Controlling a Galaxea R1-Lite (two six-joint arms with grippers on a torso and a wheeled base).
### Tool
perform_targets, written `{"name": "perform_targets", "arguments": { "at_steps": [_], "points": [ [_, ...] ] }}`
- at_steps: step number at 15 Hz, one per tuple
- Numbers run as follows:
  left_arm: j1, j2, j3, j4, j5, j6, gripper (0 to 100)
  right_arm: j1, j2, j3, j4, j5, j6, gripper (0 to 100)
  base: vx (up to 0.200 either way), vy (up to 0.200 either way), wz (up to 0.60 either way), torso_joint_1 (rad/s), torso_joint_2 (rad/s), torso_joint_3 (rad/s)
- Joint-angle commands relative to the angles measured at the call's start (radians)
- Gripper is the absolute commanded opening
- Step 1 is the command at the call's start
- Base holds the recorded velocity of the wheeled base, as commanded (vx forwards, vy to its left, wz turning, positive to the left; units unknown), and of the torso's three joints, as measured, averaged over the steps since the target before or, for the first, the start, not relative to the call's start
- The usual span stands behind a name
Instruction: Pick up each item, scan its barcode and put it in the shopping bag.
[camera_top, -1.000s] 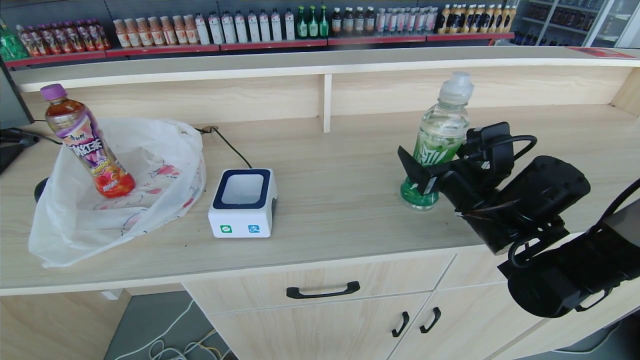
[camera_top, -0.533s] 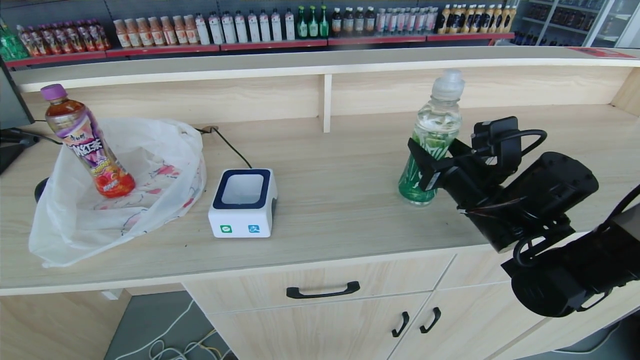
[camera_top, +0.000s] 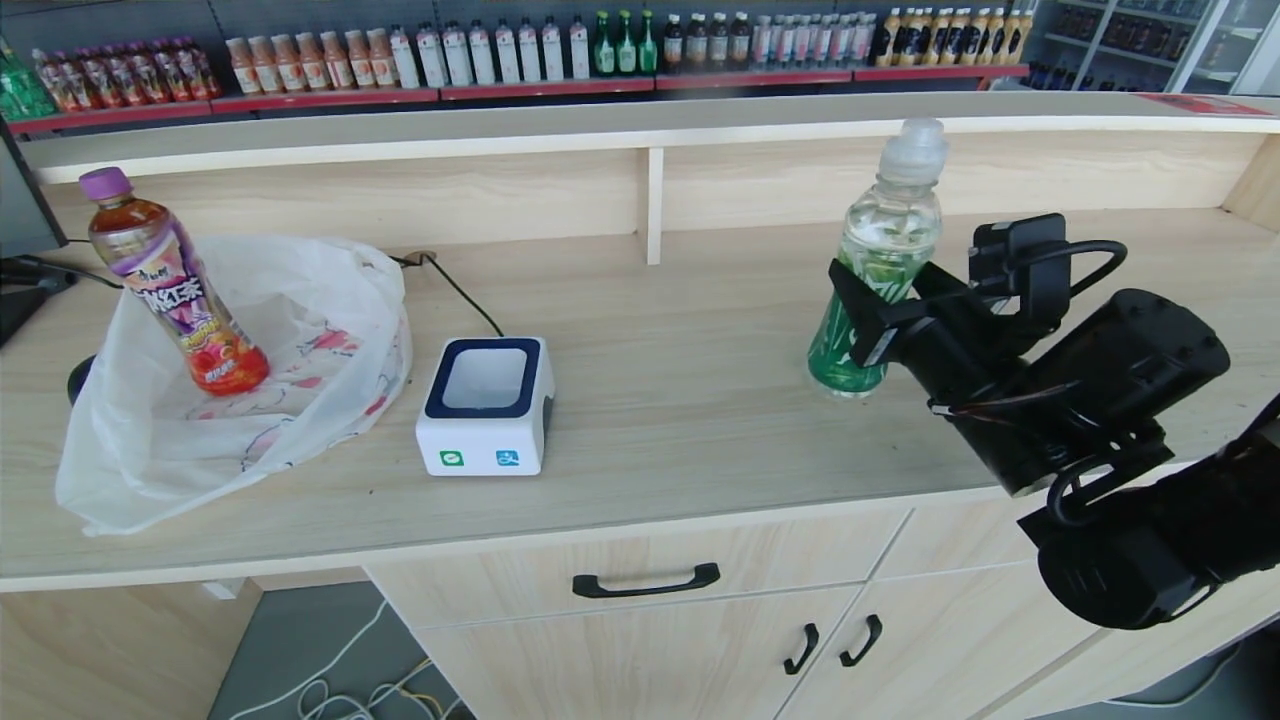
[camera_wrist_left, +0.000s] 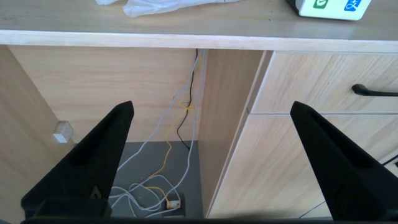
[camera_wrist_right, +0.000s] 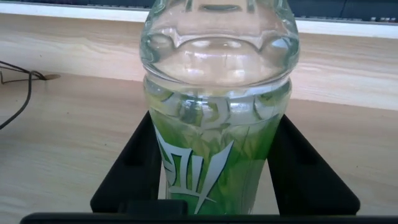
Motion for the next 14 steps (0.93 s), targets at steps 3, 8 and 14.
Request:
{"name": "perform_targets", "arguments": {
  "at_steps": [3, 8, 14],
  "points": [
    [0.000, 0.000, 0.000, 0.000, 0.000, 0.000, 100, 0.001, -0.054, -0.002, -0.002, 0.000, 0.013, 0, 0.000, 0.000, 0.00, 0.000, 0.00, 0.000],
    [0.000, 0.000, 0.000, -0.002, 0.000, 0.000, 100, 0.004, -0.193, 0.109, -0.002, 0.002, 0.013, 0, 0.000, 0.000, 0.00, 0.000, 0.00, 0.000],
    [0.000, 0.000, 0.000, 0.000, 0.000, 0.000, 100, 0.073, -0.423, 0.383, -0.002, 0.002, -0.024, 0, 0.000, 0.000, 0.00, 0.000, 0.00, 0.000]
  ]
}}
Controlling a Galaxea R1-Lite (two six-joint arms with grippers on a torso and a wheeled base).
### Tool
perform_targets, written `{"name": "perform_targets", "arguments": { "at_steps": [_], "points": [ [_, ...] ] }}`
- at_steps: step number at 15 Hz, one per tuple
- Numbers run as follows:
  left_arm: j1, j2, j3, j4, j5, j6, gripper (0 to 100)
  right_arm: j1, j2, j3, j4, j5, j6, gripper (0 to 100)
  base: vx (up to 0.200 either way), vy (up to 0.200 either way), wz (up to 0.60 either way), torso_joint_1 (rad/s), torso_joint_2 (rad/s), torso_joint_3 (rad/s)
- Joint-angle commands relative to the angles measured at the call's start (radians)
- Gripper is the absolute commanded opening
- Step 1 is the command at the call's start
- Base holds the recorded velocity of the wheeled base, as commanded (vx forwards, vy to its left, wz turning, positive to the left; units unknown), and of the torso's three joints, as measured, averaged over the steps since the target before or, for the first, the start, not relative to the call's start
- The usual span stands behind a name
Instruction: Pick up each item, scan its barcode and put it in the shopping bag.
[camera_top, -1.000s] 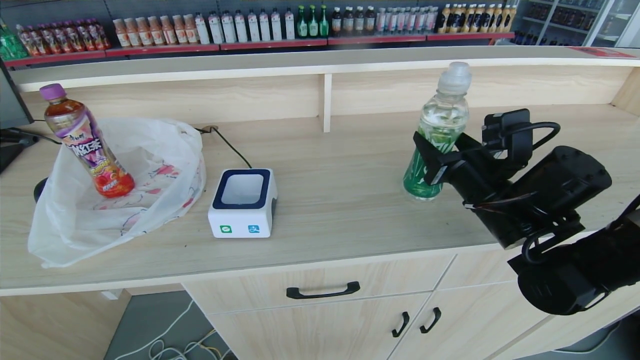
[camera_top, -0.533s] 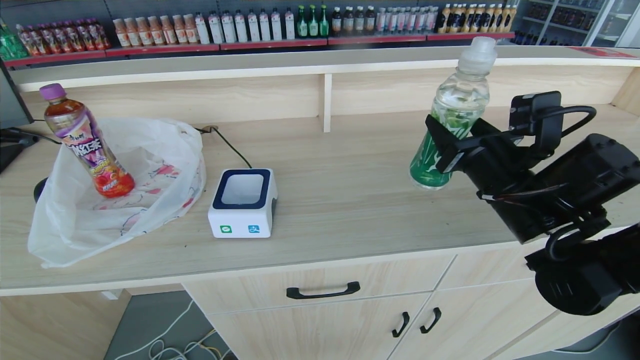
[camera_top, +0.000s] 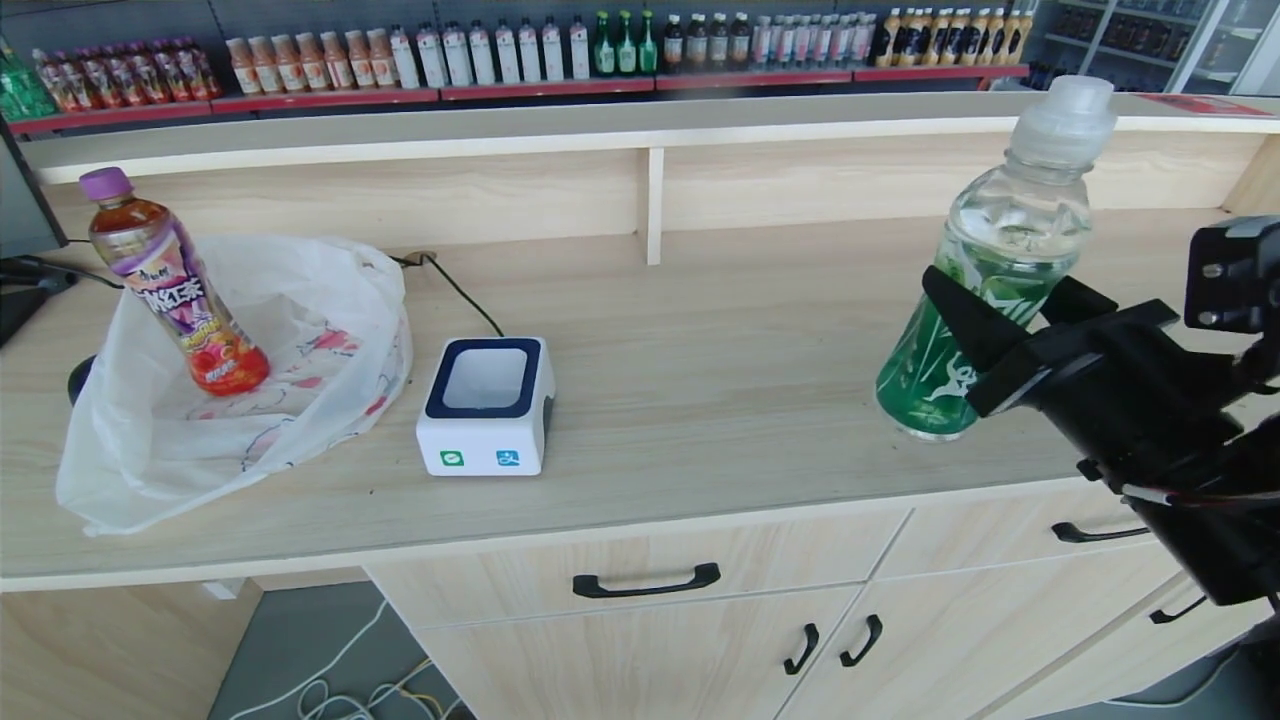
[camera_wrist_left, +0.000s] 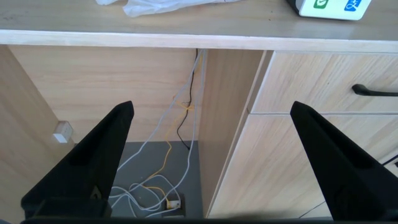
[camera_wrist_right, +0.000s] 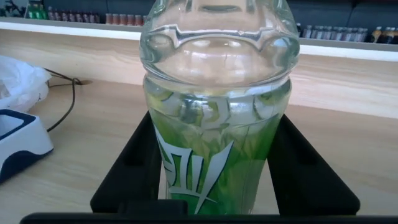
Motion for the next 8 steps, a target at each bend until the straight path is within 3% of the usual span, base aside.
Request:
{"name": "perform_targets", "arguments": {
  "at_steps": [1, 6, 8],
  "points": [
    [0.000, 0.000, 0.000, 0.000, 0.000, 0.000, 100, 0.030, -0.106, 0.079, -0.001, -0.001, -0.016, 0, 0.000, 0.000, 0.00, 0.000, 0.00, 0.000],
    [0.000, 0.000, 0.000, -0.002, 0.000, 0.000, 100, 0.037, -0.184, 0.190, -0.001, -0.001, -0.140, 0, 0.000, 0.000, 0.00, 0.000, 0.00, 0.000],
    [0.000, 0.000, 0.000, -0.002, 0.000, 0.000, 100, 0.112, -0.210, 0.234, -0.001, -0.001, -0.247, 0, 0.000, 0.000, 0.00, 0.000, 0.00, 0.000]
  ]
}}
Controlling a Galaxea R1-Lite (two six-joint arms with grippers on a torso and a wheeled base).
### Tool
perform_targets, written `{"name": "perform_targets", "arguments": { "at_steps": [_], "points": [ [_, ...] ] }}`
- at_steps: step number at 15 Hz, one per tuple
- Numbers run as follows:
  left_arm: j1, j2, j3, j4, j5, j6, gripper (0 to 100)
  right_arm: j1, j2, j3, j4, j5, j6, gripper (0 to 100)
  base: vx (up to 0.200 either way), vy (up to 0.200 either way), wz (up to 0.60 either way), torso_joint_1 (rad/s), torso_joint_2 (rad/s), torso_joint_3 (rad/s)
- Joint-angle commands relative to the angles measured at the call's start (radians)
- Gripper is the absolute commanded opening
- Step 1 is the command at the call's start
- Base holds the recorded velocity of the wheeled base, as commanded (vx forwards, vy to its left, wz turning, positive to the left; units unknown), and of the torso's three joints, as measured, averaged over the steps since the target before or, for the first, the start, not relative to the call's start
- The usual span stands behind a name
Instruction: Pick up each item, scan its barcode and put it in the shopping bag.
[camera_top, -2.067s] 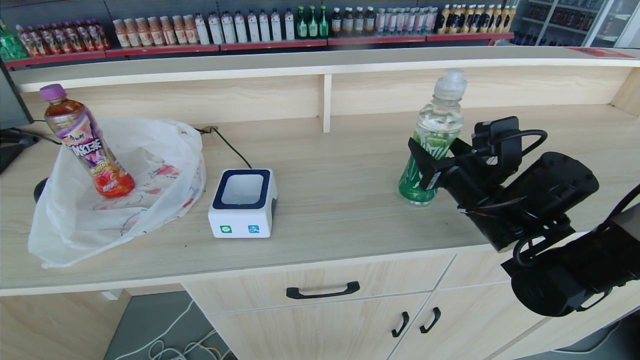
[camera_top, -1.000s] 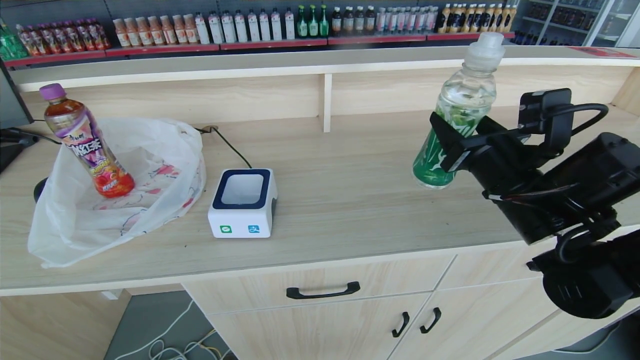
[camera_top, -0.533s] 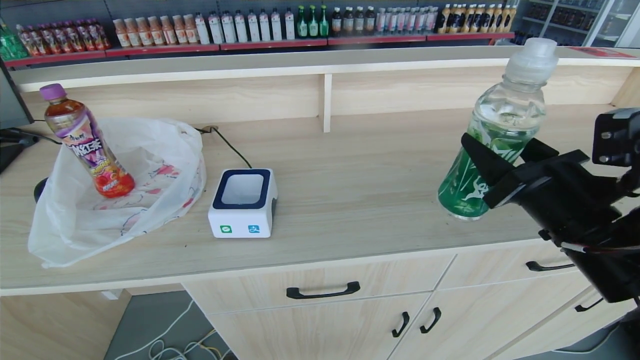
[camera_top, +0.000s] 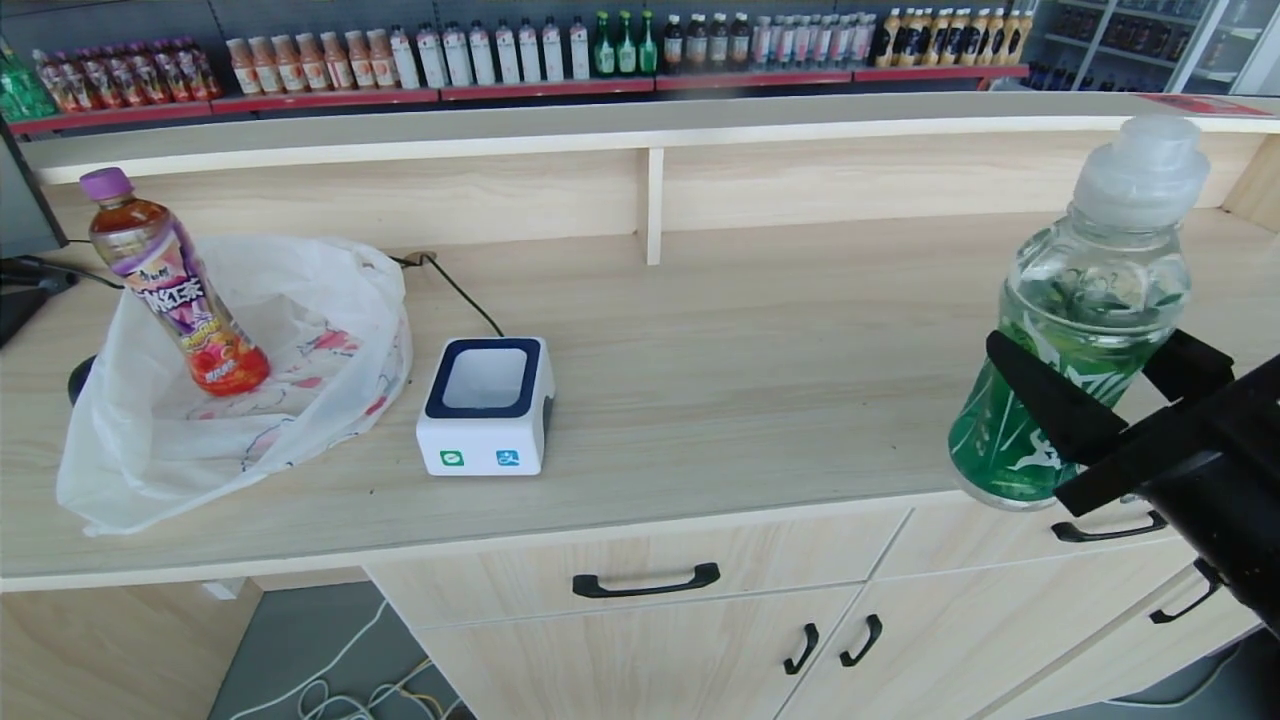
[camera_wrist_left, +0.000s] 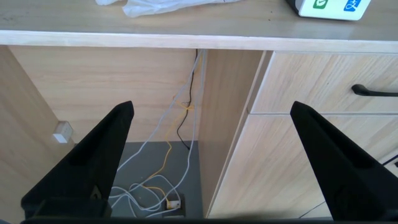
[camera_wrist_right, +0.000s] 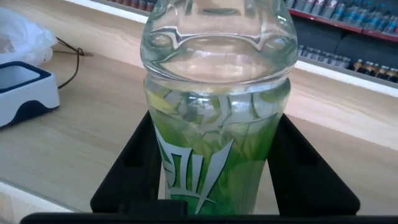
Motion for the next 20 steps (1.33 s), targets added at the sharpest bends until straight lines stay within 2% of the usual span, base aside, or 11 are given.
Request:
{"name": "perform_targets", "arguments": {
  "at_steps": [1, 4, 5, 7, 10, 13, 15, 20],
  "points": [
    [0.000, 0.000, 0.000, 0.000, 0.000, -0.001, 100, 0.089, -0.037, 0.063, -0.001, 0.001, -0.079, 0, 0.000, 0.000, 0.00, 0.000, 0.00, 0.000],
    [0.000, 0.000, 0.000, 0.000, 0.000, -0.001, 100, 0.188, -0.051, 0.109, -0.001, 0.001, -0.261, 0, 0.000, 0.000, 0.00, 0.000, 0.00, 0.000],
    [0.000, 0.000, 0.000, 0.000, 0.000, -0.001, 100, 0.251, -0.048, 0.118, -0.001, -0.001, -0.343, 0, 0.000, 0.000, 0.00, 0.000, 0.00, 0.000],
    [0.000, 0.000, 0.000, 0.000, 0.000, -0.001, 100, 0.270, -0.049, 0.130, -0.001, -0.001, -0.445, 0, 0.000, 0.000, 0.00, 0.000, 0.00, 0.000],
    [0.000, 0.000, 0.000, 0.000, 0.000, -0.001, 100, 0.332, -0.054, 0.132, -0.001, 0.001, -0.522, 0, 0.000, 0.000, 0.00, 0.000, 0.00, 0.000],
    [0.000, 0.000, 0.000, 0.000, 0.000, -0.001, 100, 0.478, 0.046, 0.123, -0.001, 0.001, -0.596, 0, 0.000, 0.000, 0.00, 0.000, 0.00, 0.000],
    [0.000, 0.000, 0.000, -0.001, 0.000, -0.001, 100, 0.501, 0.075, 0.087, -0.001, 0.001, -0.703, 0, 0.000, 0.000, 0.00, 0.000, 0.00, 0.000],
    [0.000, 0.000, 0.000, 0.000, 0.000, -0.001, 100, 0.593, 0.098, 0.098, -0.001, 0.002, -0.860, 0, 0.000, 0.000, 0.00, 0.000, 0.00, 0.000]
  ]
}}
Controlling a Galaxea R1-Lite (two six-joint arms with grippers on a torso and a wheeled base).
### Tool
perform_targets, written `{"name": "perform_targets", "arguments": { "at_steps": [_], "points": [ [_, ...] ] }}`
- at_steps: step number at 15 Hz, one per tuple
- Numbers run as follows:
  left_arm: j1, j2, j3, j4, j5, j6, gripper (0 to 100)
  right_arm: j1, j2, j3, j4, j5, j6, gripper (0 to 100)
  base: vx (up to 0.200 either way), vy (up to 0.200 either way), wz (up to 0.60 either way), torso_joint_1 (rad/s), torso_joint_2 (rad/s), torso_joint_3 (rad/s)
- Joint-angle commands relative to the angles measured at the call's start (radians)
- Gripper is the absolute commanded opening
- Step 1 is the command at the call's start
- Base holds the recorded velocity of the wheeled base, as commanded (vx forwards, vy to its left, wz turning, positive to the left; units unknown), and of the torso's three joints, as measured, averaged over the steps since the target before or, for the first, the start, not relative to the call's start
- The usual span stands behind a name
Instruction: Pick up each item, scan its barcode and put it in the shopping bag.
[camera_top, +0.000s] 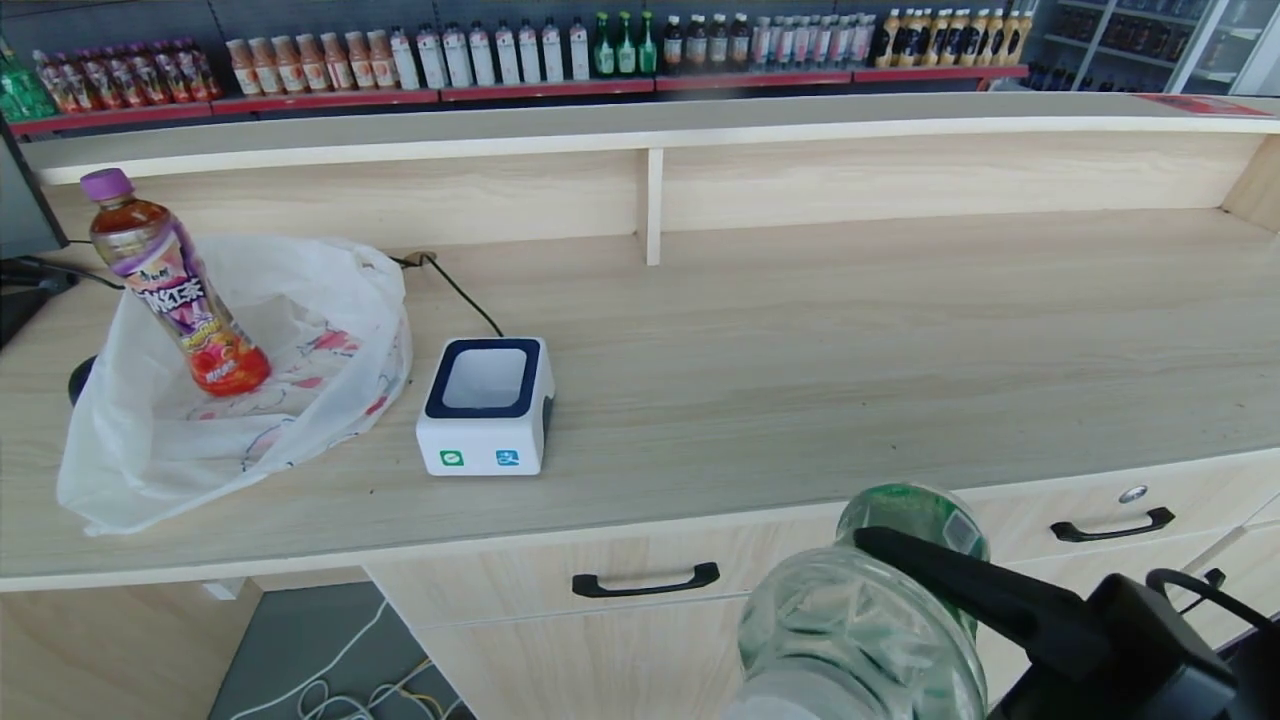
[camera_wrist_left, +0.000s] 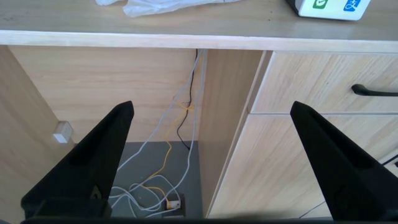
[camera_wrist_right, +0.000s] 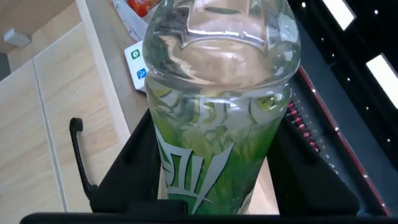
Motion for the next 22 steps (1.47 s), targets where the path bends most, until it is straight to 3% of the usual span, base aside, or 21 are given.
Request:
{"name": "perform_targets", "arguments": {
  "at_steps": [1, 14, 22],
  "points": [
    [0.000, 0.000, 0.000, -0.001, 0.000, -0.001, 100, 0.041, 0.029, 0.004, -0.001, 0.000, -0.033, 0, 0.000, 0.000, 0.00, 0.000, 0.00, 0.000],
    [0.000, 0.000, 0.000, 0.001, 0.000, -0.001, 100, 0.069, 0.030, 0.004, -0.001, 0.054, -0.365, 0, 0.000, 0.000, 0.00, 0.000, 0.00, 0.000],
    [0.000, 0.000, 0.000, 0.001, 0.000, -0.001, 100, 0.070, 0.032, 0.005, -0.001, 0.069, -0.385, 0, 0.000, 0.000, 0.00, 0.000, 0.00, 0.000]
  ]
}}
